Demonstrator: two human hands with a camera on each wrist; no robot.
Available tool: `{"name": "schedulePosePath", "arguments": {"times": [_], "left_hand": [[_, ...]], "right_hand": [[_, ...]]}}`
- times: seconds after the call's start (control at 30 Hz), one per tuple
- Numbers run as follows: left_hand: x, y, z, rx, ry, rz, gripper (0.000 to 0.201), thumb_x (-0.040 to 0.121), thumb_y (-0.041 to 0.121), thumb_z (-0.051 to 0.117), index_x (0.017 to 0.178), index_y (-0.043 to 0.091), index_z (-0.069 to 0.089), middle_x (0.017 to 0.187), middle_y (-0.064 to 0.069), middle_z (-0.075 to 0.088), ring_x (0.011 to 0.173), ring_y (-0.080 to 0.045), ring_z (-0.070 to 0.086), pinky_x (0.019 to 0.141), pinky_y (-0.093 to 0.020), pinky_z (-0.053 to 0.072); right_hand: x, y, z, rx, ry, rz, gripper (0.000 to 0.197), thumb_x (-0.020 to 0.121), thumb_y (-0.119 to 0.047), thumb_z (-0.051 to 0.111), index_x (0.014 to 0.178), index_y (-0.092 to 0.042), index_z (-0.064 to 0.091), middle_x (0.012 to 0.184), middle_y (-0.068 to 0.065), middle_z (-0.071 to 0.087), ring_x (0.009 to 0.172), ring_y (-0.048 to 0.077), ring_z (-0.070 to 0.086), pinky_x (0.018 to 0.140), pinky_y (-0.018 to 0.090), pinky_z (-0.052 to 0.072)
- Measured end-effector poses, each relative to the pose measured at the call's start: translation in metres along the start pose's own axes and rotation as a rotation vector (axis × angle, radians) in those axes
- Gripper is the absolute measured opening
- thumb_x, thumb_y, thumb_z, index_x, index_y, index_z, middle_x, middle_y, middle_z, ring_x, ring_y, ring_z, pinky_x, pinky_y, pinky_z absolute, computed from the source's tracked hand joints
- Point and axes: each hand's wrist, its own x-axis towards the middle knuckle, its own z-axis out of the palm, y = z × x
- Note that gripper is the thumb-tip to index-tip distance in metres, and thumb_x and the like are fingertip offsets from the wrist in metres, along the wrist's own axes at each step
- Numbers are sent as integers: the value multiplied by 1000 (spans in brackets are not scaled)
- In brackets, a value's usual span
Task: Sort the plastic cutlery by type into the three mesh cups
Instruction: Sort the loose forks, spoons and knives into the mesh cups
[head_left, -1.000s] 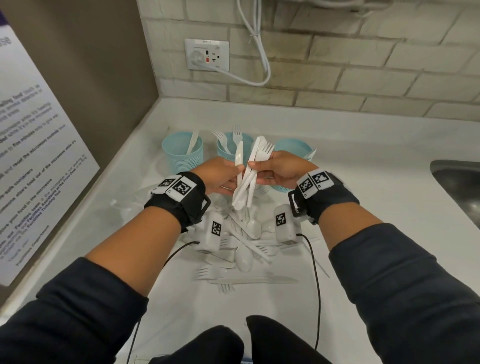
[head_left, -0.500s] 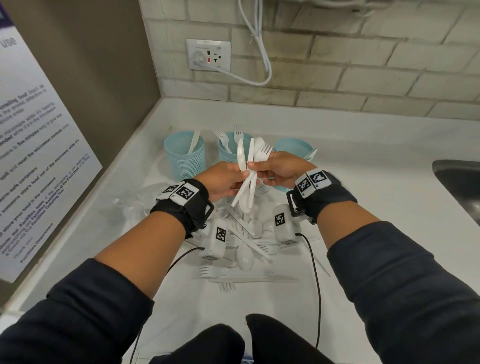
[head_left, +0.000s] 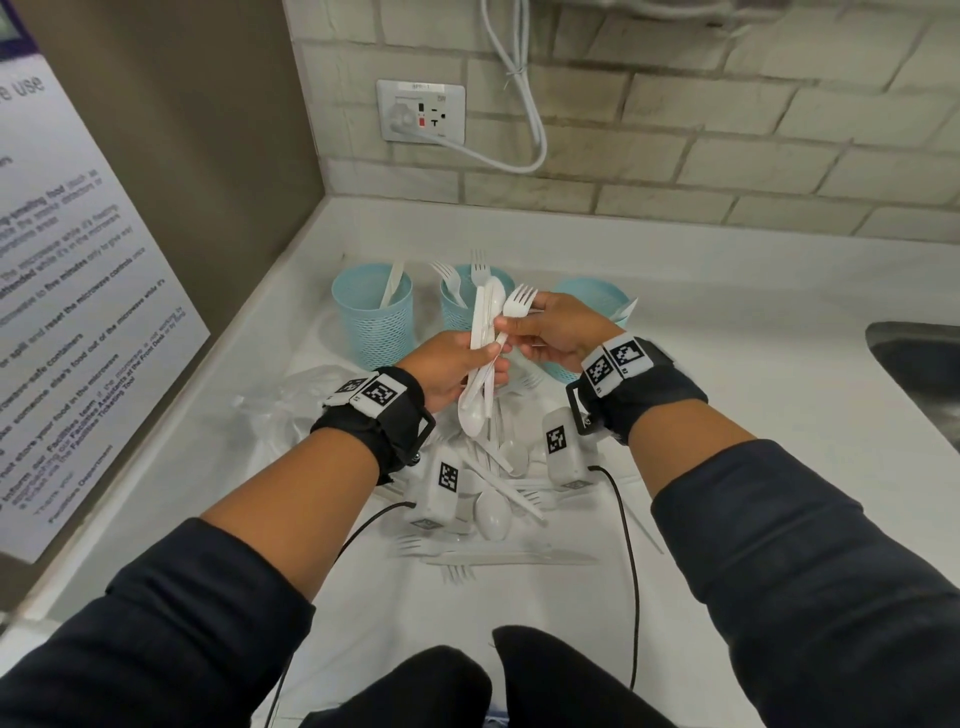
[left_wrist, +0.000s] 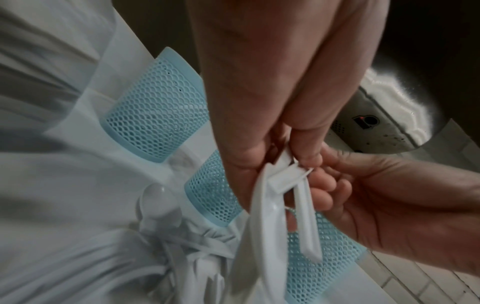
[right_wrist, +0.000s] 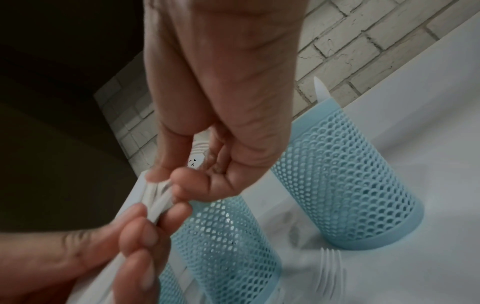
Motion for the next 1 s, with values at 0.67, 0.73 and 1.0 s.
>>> {"name": "schedulePosePath", "arguments": {"times": [0.67,0.73,1.0], "left_hand": [[-6,0,-19,-46,156,14,21,100,25,41,93,15,58,76,-4,55,64,-15,54,61,-26,48],[-6,0,-20,-82,131,14,18,99,23,42,104,14,57,77,-4,56,64,-13,54,61,-25,47],[-9,2,-24,-155,99,36,20,97,15,47,114,14,58,90,-3,65,65,-7,66,63,-22,54]], "right_hand": [[23,-29,2,129,887,-577,34,95,-15,46,129,-12,44,85,-1,61,82,25,65,79,42,54],[27,-24,8,-58,794,-579,35,96,-15,43,131,-14,44,78,1,59,83,29,65,80,43,53],[37,-3,19,-495,424,-388,44,94,-13,49,137,-15,46,93,13,62,99,31,63,96,36,46]]}}
